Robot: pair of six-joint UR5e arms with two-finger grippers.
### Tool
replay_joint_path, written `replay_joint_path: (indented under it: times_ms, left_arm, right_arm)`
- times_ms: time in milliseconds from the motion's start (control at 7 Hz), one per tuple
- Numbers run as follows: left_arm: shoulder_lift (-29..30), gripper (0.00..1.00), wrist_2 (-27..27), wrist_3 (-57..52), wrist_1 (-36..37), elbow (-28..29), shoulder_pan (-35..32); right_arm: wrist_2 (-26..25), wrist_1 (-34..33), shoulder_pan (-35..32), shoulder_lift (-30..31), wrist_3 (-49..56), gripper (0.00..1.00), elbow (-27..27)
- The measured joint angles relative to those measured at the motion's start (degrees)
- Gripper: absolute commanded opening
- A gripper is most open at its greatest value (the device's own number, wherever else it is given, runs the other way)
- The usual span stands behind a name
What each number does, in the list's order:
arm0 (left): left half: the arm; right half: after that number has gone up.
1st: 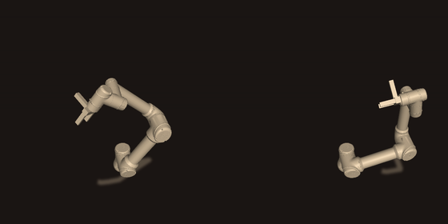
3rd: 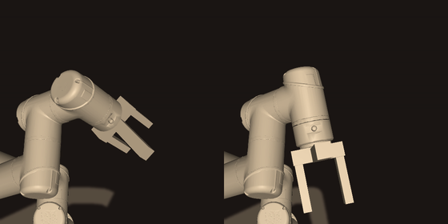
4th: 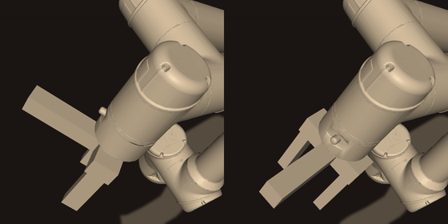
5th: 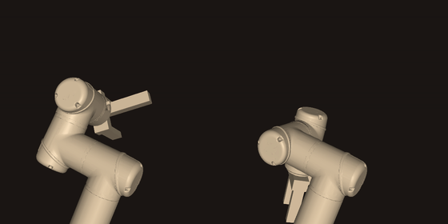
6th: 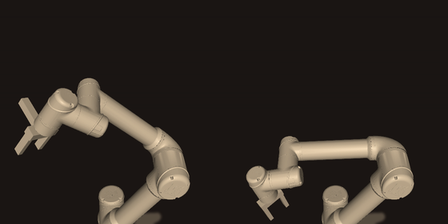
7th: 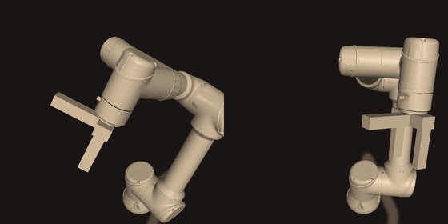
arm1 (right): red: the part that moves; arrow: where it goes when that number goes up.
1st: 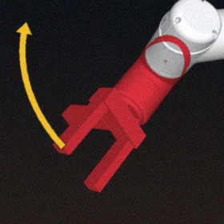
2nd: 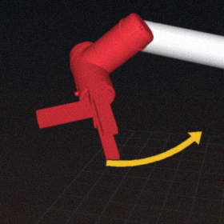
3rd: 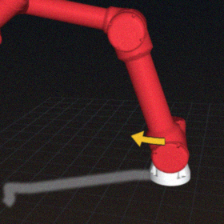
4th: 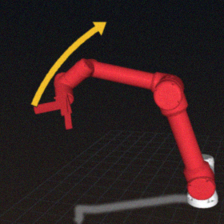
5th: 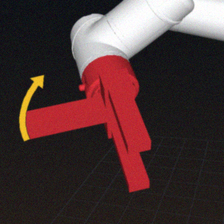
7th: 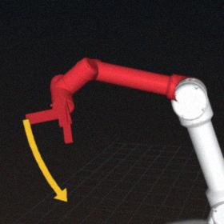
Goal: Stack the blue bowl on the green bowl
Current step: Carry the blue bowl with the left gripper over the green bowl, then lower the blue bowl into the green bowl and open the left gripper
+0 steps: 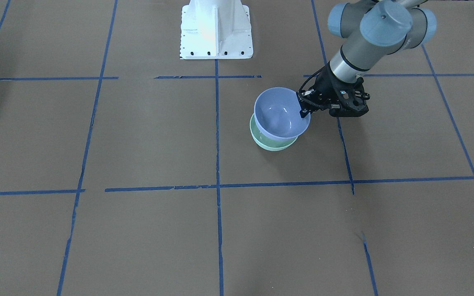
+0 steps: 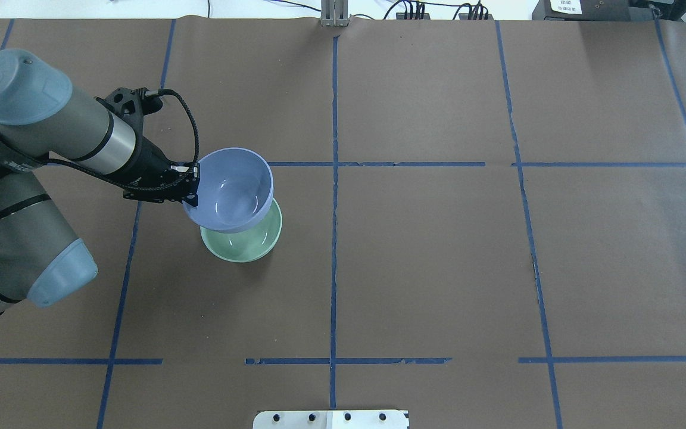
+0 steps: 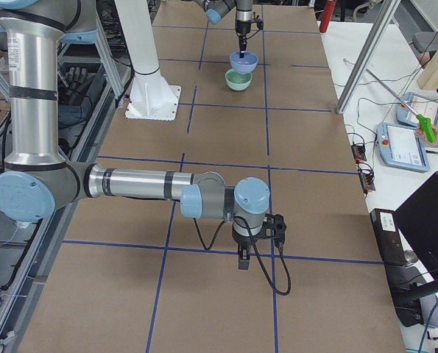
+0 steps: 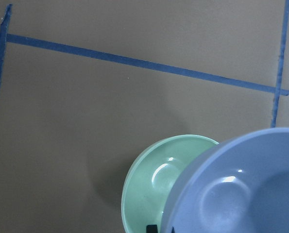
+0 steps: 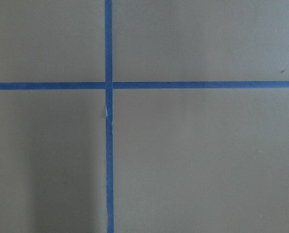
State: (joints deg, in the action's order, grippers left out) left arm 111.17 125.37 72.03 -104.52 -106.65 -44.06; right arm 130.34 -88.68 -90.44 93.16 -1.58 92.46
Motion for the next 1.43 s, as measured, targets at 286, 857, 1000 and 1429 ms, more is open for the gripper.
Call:
replay_joint_path:
  times_ms: [286, 857, 1000, 1429]
  left_arm:
    - [-0.5, 0.00, -0.2, 0.0, -1.7, 0.7, 0.1]
    - [-0.6, 0.00, -0.2, -0.2, -1.9, 1.1, 1.3]
    - [-0.7, 0.00, -0.3, -0.3, -1.9, 1.0, 1.4]
    - [-1.0, 1.00, -0.3, -0.3, -1.9, 1.1, 1.6]
  right_arm:
    - [0.0, 0.0, 0.0, 0.0, 0.0, 1.00, 0.0]
    - [0.0, 0.0, 0.0, 0.0, -0.1, 1.00, 0.0]
    - [0.0, 0.0, 0.0, 0.0, -0.1, 1.00, 0.0]
    - [0.0, 0.0, 0.0, 0.0, -0.1, 1.00, 0.0]
